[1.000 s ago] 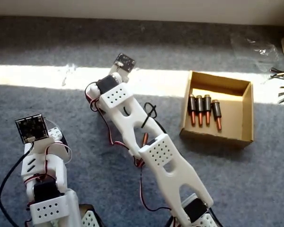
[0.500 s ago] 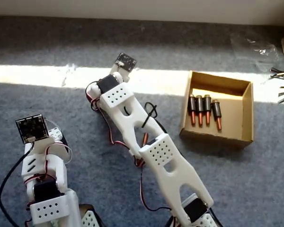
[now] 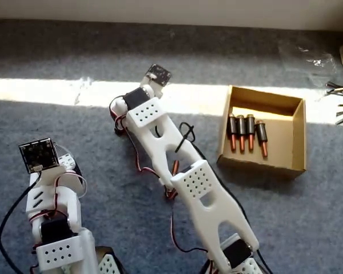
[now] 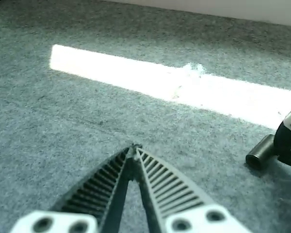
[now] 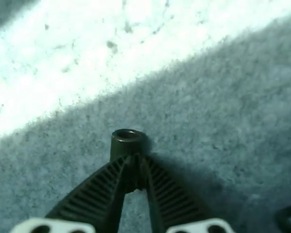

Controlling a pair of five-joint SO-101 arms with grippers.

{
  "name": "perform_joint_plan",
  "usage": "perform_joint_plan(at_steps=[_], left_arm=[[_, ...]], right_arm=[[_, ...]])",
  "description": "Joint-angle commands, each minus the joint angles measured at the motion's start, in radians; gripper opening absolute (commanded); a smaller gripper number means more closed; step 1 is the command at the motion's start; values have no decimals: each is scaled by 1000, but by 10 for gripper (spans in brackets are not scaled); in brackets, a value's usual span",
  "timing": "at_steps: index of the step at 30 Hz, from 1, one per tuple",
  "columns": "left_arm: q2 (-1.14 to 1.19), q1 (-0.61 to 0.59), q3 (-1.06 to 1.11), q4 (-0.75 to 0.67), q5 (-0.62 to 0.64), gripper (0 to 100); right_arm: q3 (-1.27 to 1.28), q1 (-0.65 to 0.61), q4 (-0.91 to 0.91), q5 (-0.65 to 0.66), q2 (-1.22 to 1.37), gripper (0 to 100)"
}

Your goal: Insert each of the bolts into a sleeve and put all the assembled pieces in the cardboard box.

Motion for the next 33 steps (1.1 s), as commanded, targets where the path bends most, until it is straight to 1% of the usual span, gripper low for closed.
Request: perform_joint_plan(at_steps=[1, 3, 5, 10, 15, 19, 24, 33], left_arm=[[-13, 19, -7, -21, 2, 7], [-13, 19, -7, -21, 2, 7], [-13, 19, -2, -23, 2, 7], [-13, 19, -2, -23, 0, 7], [-13, 19, -2, -23, 0, 7], [-13, 19, 1, -23, 0, 7], [-13, 19, 2, -23, 0, 7], [-13, 19, 2, -23, -2, 7]], right_arm=[[-30, 12, -5, 37, 30, 35], [-54, 8, -5, 77, 38, 74], [-81, 4, 28, 83, 33, 98], [-196, -2, 120, 83, 30, 99], [-390, -15, 188, 92, 38, 101], [-490, -35, 153, 92, 38, 102], [-473, -50, 88, 158, 73, 102], [-475, -58, 68, 161, 136, 103]])
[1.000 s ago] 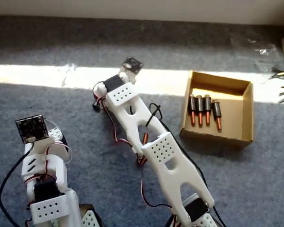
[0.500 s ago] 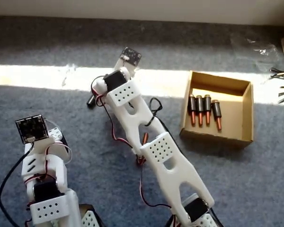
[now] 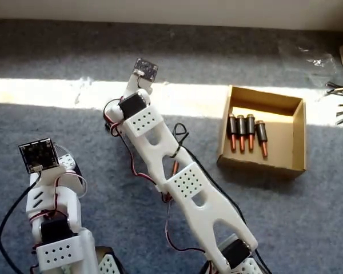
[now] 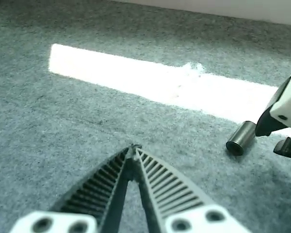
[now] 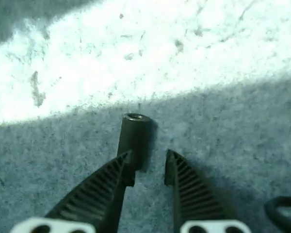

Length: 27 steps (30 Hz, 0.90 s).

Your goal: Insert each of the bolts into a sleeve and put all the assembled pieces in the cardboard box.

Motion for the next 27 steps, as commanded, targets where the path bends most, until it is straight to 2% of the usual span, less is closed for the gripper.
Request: perform_joint_plan(at_steps=[1, 9, 27], left_arm=[[-13, 19, -2, -23, -2, 7], [-13, 19, -2, -23, -2, 7], [-13, 19, -1, -23, -2, 7]], right_arm=[[-42, -18, -27, 18, -13, 104], [-41, -27, -42, 18, -15, 235], [-35, -28, -222, 20, 50, 235]])
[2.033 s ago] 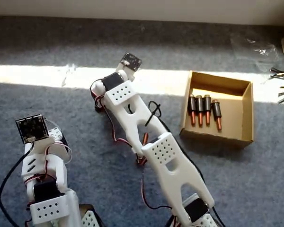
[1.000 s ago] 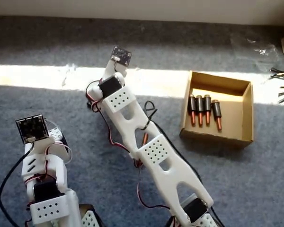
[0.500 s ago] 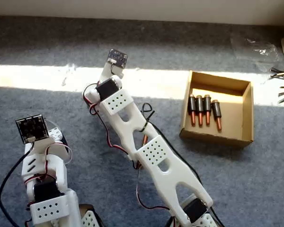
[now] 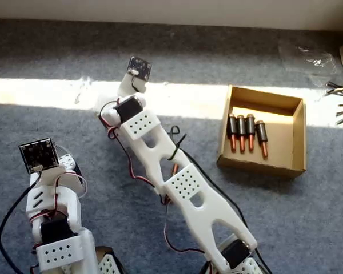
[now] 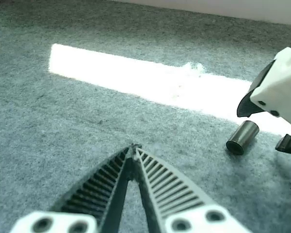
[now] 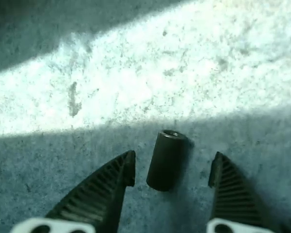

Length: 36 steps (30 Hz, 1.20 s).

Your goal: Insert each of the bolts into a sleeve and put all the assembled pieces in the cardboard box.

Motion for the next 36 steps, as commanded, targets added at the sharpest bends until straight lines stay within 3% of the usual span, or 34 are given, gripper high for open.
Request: perform_joint_plan(at_steps=[1, 13, 20, 32, 36], left_arm=[[-13, 19, -2, -23, -2, 7], [-13, 19, -2, -23, -2, 7], [-13, 19, -2, -23, -2, 7], [-13, 18, -4, -23, -2, 7], [-13, 18, -4, -23, -2, 7]], right_arm=[[-35, -7, -47, 14, 18, 235], [-33, -5, -21, 8, 51, 233], [15, -4, 1, 14, 42, 100], [91, -2, 8, 15, 41, 99], [76, -2, 120, 120, 30, 95]])
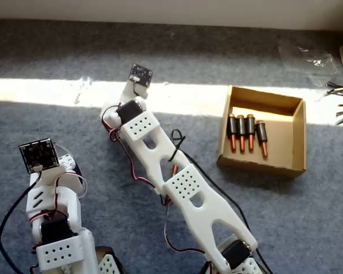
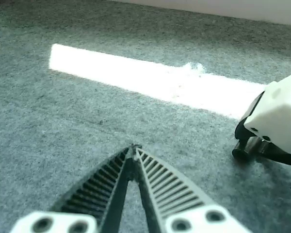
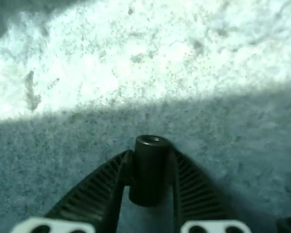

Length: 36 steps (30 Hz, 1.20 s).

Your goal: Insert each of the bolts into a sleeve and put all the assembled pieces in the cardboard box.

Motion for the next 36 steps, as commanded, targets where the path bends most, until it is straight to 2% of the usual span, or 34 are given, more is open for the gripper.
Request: perform_joint_plan(at_steps=[1, 7, 13, 26, 33, 36], left_arm=[[-13, 18, -4, -23, -2, 7], [-13, 18, -4, -23, -2, 7], [-13, 18, -4, -23, -3, 7], [-13, 13, -4, -23, -3, 7], [-13, 13, -2, -23, -3, 7], [-13, 13, -2, -23, -3, 7]], right_arm=[[4, -4, 105, 114, -30, 95], [-13, 33, 248, 284, -61, 95], [-13, 68, 352, 512, -77, 95], [-10, 143, 355, 948, -77, 95], [-10, 145, 357, 1079, -77, 98], [-8, 145, 357, 1086, -77, 98]])
